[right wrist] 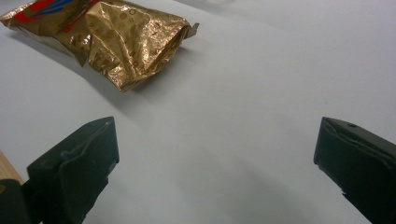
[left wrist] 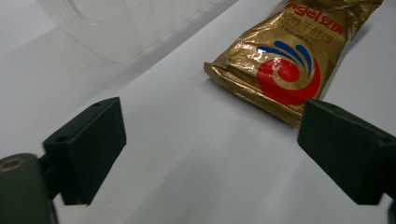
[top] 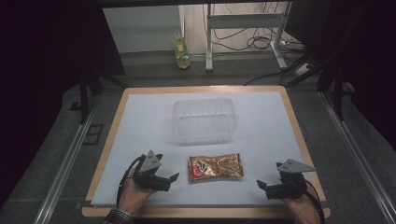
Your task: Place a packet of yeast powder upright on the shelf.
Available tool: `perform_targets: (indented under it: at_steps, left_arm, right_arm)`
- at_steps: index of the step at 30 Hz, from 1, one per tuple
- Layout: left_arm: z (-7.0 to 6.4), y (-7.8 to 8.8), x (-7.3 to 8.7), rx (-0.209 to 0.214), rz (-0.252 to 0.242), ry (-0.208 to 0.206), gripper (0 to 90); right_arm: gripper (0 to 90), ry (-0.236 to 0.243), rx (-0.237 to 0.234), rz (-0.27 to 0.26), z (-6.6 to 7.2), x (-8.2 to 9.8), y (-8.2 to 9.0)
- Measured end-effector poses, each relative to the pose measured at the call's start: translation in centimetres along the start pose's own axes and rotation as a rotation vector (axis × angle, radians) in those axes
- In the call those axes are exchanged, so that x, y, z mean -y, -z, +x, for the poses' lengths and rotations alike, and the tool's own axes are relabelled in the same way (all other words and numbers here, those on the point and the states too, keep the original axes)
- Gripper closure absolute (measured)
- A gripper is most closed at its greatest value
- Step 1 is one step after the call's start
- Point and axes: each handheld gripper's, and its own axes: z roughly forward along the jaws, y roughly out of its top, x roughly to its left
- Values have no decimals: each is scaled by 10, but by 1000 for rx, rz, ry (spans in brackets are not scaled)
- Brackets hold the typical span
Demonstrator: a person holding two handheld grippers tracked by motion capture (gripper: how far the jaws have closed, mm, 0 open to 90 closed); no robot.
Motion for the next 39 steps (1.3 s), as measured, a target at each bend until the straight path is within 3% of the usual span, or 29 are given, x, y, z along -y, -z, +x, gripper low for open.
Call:
perform_targets:
  at_steps: [6, 11, 21, 25, 31, 39]
  left_arm:
    - [-3, 0, -4, -3, -3, -12, 215]
    - [-6, 1, -7, 0, -22, -16, 394]
    - [-16, -13, -15, 94, -34, -26, 701]
    - [-20, -21, -19, 123, -29, -32, 866]
    - [-28, -33, -26, 139, -29, -32, 896]
    - [-33, -46, -28, 132, -9, -66, 897]
  right_arm:
    - [3, 1, 0, -1, 0, 0, 0]
    - [8, -4, -4, 7, 1, -1, 0]
    - [8, -7, -8, 13, 1, -1, -1]
    - [8, -4, -8, 10, 1, -1, 0]
    - [8, -1, -14, 12, 2, -1, -1]
    - [6, -3, -36, 14, 3, -3, -3]
